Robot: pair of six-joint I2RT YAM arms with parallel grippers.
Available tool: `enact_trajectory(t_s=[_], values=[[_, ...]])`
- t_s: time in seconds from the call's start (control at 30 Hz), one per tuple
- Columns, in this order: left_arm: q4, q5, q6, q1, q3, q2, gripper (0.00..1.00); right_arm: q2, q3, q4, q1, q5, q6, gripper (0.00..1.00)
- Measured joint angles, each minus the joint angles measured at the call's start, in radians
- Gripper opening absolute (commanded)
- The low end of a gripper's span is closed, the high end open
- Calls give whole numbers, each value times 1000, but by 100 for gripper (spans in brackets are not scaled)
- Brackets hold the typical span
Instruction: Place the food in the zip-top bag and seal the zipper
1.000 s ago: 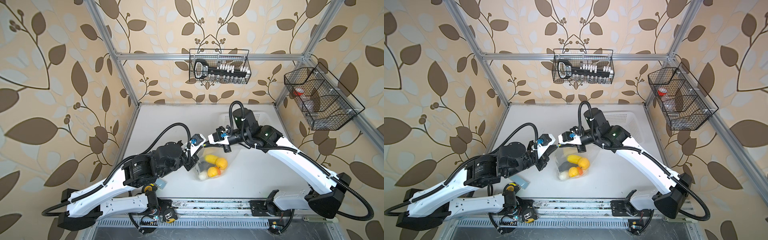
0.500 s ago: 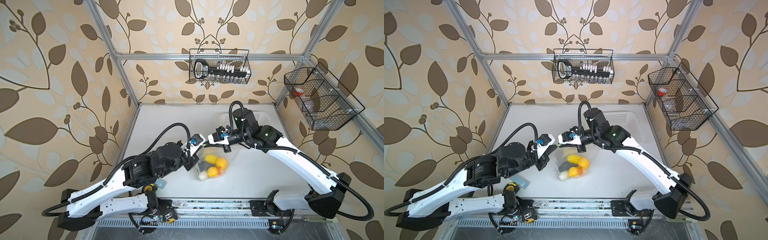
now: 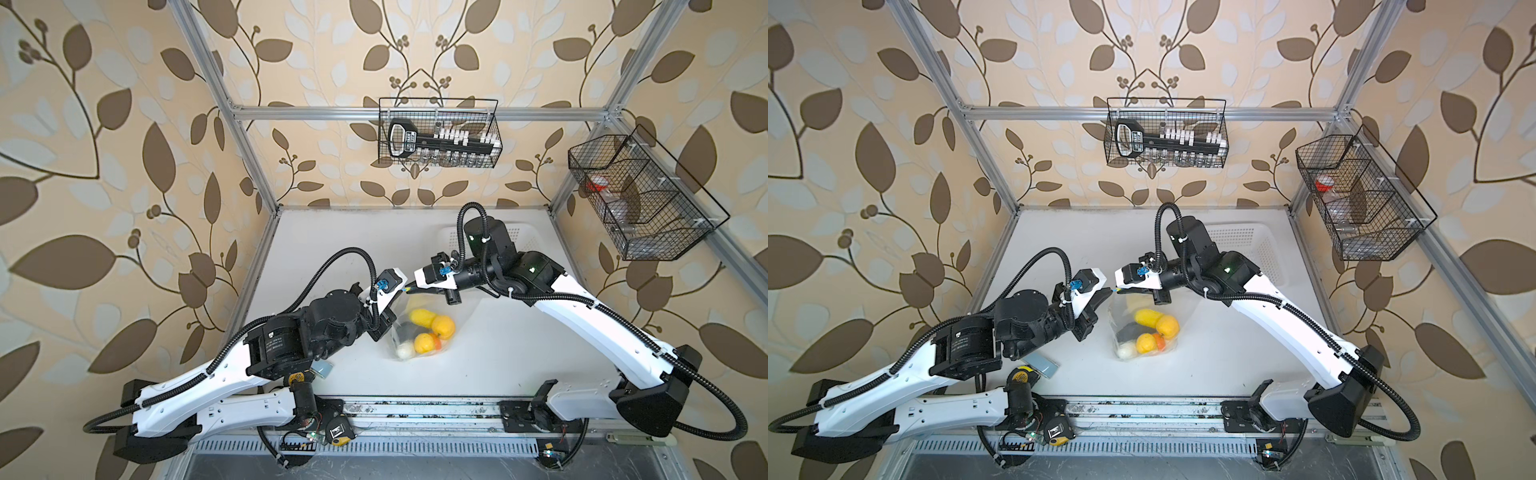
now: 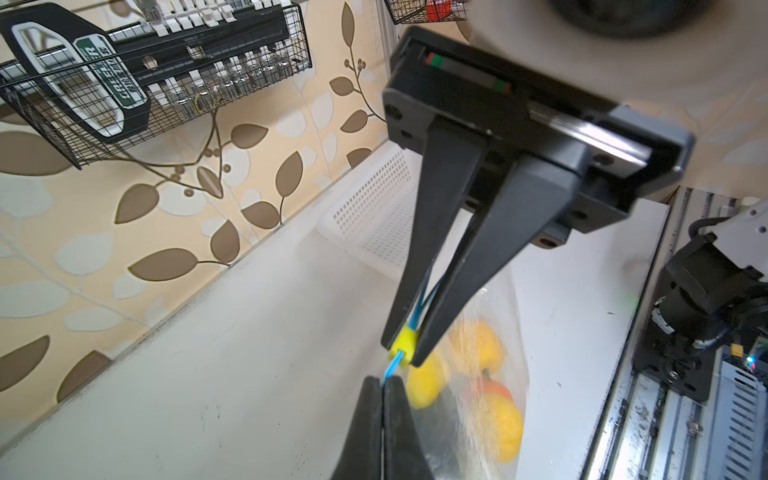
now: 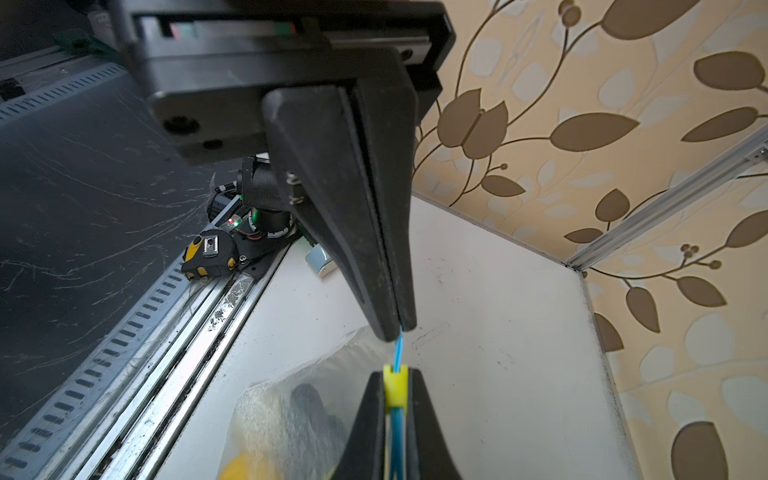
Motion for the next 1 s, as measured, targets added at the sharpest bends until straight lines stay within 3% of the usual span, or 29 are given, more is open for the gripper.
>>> enact_trajectory(t_s=[0.6, 1.0], values=[[37, -228, -45, -2, -79, -58, 0, -7, -2, -7, -39, 9, 0, 8], [-1, -257, -142, 77, -81, -52, 0, -25, -19, -10, -66, 8, 0, 8]])
